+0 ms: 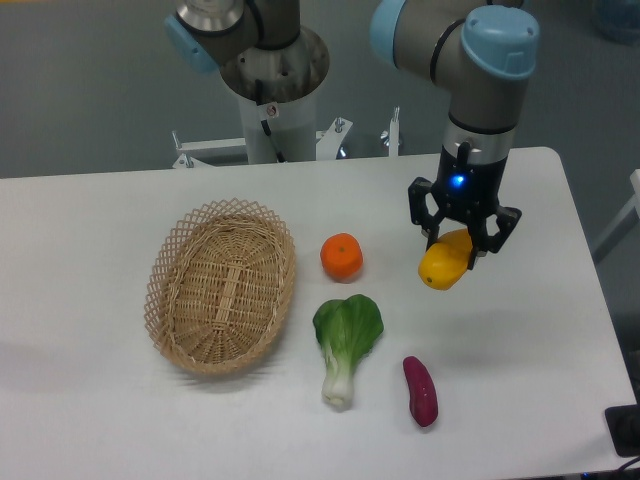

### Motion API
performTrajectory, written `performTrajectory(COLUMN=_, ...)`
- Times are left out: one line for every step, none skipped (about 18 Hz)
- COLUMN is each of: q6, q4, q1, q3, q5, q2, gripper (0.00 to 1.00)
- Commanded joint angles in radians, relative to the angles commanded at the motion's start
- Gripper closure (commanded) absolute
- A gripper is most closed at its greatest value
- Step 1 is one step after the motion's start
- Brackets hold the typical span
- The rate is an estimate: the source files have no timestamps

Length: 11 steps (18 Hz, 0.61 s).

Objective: Place the mango in the basket
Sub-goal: 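Carry the held yellow mango over to the wicker basket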

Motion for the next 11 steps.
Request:
performTrajectory(q6=-0.002, q4=0.0, q1=0.0, q3=-0.003, q5=0.0, q2=0.0, gripper=0.55)
performTrajectory(q6=-0.002, q4=0.0, q1=-0.002, q3=-0.008, q5=0.002, q2=0.002, gripper=0.55)
performTrajectory(q6=-0.009, q4=0.0, q1=-0.003, q3=-0.009, q5=0.005, q2=0.002, gripper=0.55)
performTrajectory(q6=-0.014, q4=0.0, q1=-0.006, q3=-0.009, q5=0.012, q2=0.003, gripper=0.55)
performTrajectory(q6=-0.017, q4=0.0, q1=-0.009, q3=-0.014, q5=0.018, q2=0.005, gripper=0.54)
performTrajectory(q6=-0.024, q4=-0.003, q1=-0.011, q3=-0.023, q5=0.021, q2=0.011, gripper=0.54)
performTrajectory(q6=-0.038, q4=0.0, q1=-0.017, q3=-0.035, q5=0.021, q2=0.018, gripper=0.54)
performTrajectory(q6=-0.057, q4=0.003, q1=-0.029, q3=-0.049, q5=0.023, q2=0.024, gripper=0.54)
performTrajectory(q6=-0.078, q4=0.005, q1=-0.041, q3=-0.064, q5=0.023, q2=0.029, gripper=0.54)
performTrajectory(q6=-0.107, q4=0.005, q1=-0.055, q3=-0.077, q5=0.023, q2=0.034, gripper=0.54)
performTrajectory(q6=-0.147, q4=0.003, q1=-0.069, q3=-0.083, q5=0.023, q2=0.037, gripper=0.54)
